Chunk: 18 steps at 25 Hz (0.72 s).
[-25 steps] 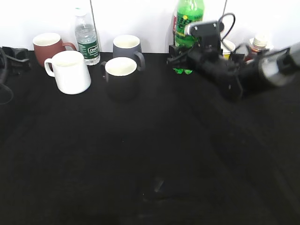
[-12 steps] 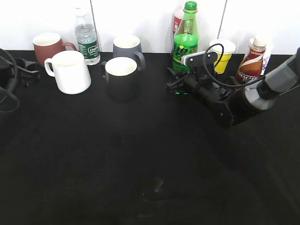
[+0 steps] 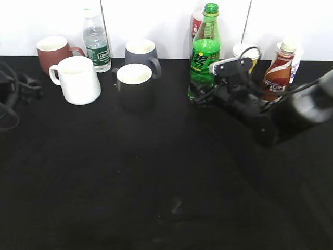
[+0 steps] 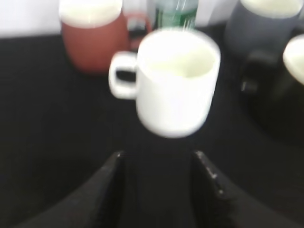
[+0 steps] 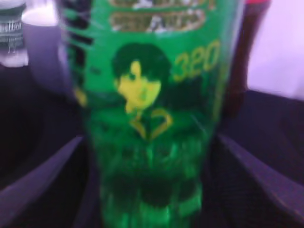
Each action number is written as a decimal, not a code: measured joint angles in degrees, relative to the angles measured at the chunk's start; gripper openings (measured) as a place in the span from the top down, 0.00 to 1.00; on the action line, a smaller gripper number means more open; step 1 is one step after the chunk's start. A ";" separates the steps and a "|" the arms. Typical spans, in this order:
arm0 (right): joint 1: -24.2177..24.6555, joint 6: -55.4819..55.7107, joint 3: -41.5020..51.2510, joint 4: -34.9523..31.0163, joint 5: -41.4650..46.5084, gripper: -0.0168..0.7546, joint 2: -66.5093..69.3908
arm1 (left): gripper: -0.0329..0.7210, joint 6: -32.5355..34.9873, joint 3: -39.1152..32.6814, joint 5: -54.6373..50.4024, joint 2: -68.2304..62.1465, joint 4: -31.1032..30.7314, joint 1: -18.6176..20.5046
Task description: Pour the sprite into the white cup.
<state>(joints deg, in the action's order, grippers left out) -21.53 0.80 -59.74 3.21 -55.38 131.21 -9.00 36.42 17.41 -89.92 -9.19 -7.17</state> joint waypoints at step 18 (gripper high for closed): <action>0.00 -0.19 7.24 -0.39 115.09 0.22 -78.78 | 0.29 4.33 7.51 -86.83 66.35 9.19 -8.80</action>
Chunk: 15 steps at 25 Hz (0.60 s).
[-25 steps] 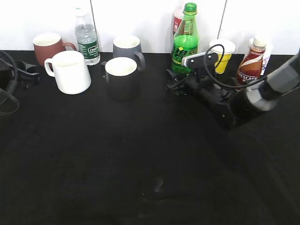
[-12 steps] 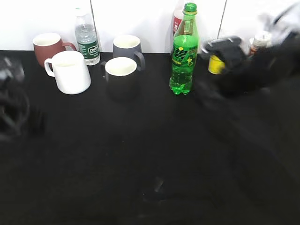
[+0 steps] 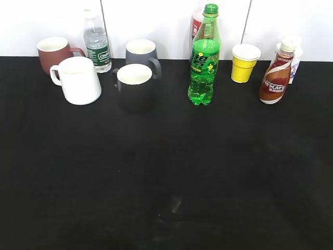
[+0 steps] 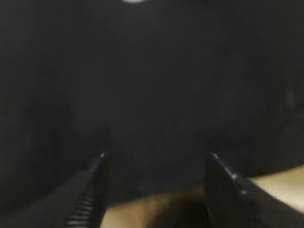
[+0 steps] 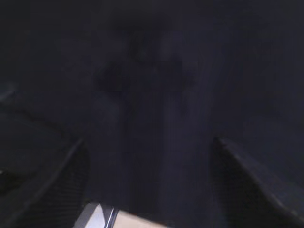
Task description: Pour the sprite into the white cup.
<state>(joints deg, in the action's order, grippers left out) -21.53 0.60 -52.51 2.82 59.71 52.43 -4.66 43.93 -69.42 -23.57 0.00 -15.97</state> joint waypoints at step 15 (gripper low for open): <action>0.00 -0.29 24.10 0.19 0.96 0.22 -43.22 | 0.21 1.10 -13.36 8.80 18.35 -1.34 -0.19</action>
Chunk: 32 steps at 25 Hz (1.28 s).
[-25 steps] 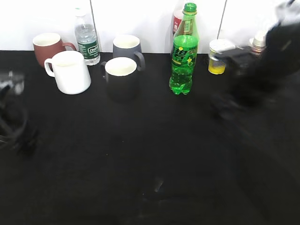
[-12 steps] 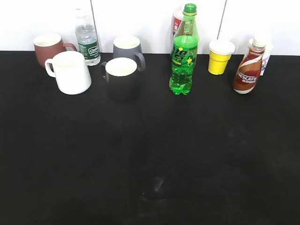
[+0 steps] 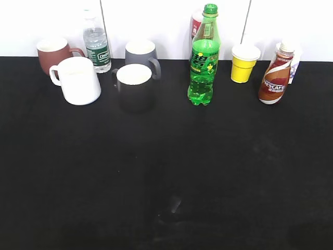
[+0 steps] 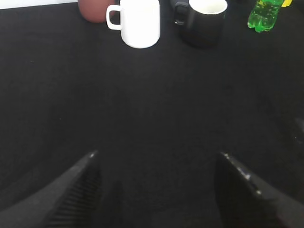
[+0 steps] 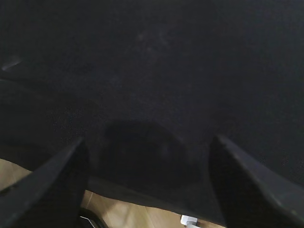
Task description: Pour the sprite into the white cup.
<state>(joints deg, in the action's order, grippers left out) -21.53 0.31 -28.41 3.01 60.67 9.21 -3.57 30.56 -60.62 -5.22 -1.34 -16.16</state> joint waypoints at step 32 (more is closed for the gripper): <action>18.82 -0.31 0.00 -0.02 -0.22 0.22 -9.58 | 0.65 0.03 -0.14 0.07 5.63 0.00 16.26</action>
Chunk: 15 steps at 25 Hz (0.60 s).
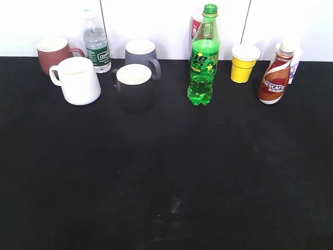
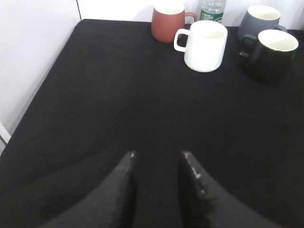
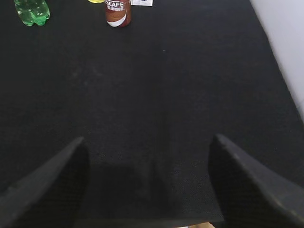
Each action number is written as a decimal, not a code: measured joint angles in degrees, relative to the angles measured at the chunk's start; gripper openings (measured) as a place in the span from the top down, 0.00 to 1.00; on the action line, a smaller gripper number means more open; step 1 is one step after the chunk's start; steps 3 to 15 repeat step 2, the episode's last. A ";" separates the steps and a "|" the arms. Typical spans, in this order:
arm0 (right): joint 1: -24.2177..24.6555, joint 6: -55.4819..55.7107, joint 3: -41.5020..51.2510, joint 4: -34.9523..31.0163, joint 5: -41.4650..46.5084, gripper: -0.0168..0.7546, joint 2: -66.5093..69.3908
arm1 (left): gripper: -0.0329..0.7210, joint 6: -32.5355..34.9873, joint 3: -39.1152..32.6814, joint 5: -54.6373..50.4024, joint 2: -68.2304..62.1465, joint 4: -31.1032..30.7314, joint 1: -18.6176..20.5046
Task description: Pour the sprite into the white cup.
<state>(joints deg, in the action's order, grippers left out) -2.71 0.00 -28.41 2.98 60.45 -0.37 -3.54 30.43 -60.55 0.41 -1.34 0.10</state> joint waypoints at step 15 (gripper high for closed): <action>0.00 0.00 0.00 0.00 0.00 0.22 0.00 | 0.65 0.00 0.00 0.00 0.00 0.00 0.00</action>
